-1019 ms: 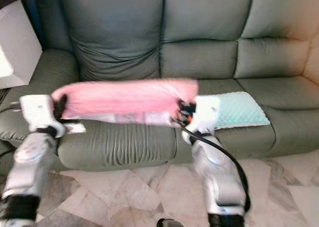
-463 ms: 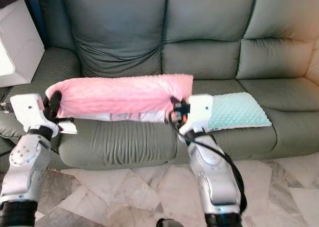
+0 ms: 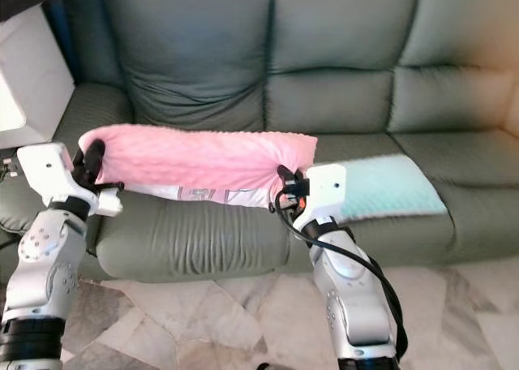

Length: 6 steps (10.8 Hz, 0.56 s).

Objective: Move the pillow to the sofa

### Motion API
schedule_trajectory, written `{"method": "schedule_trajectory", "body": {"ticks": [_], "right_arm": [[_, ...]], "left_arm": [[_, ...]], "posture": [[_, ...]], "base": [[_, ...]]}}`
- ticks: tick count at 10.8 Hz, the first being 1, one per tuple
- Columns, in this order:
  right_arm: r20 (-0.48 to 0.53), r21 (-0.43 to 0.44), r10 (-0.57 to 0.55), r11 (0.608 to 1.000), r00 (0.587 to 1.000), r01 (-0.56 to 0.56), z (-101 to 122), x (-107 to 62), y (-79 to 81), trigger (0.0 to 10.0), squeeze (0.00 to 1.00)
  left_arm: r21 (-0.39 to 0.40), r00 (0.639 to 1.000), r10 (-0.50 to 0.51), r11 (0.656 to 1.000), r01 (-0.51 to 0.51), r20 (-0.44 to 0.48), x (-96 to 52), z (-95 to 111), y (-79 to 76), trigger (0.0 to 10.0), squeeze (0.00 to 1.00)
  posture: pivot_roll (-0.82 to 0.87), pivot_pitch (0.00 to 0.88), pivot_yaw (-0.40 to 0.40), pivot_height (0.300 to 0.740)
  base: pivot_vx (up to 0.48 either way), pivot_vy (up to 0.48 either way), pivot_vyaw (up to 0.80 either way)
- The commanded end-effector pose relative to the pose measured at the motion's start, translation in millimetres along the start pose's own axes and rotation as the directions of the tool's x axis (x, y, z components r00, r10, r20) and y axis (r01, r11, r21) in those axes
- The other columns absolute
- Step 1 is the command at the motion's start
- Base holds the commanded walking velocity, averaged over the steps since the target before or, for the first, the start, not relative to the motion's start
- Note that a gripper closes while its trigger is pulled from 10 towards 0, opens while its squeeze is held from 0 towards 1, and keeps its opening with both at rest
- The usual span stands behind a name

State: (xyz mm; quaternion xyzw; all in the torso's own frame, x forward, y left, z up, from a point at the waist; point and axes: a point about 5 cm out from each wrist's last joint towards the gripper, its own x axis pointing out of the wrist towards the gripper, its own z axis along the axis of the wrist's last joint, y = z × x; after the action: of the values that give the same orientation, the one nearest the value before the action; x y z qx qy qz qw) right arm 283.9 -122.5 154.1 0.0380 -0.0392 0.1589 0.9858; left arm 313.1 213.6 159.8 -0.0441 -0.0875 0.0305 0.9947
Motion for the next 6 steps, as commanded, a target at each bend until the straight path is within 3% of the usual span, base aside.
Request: {"method": "schedule_trajectory", "body": {"ticks": [1, 6], "right_arm": [[0.05, -0.023, 0.021, 1.0, 0.999, -0.02, 10.1, -1.3, 1.9, 10.0, 0.0], [0.051, -0.039, 0.031, 0.999, 0.998, -0.029, 9.9, -4.4, 1.1, 10.0, 0.0]], "left_arm": [[-0.008, 1.0, 0.018, 1.0, -0.018, -0.001, 1.0, 1.0, 3.4, 10.0, 0.0], [-0.001, 1.0, 0.025, 1.0, -0.025, -0.013, 1.1, -1.4, 4.7, 10.0, 0.0]], "posture": [[-0.1, 0.143, -0.036, 0.74], [-0.11, 0.147, -0.035, 0.74]], "base": [[0.439, 0.0, 0.0], [0.427, 0.0, 0.0]]}}
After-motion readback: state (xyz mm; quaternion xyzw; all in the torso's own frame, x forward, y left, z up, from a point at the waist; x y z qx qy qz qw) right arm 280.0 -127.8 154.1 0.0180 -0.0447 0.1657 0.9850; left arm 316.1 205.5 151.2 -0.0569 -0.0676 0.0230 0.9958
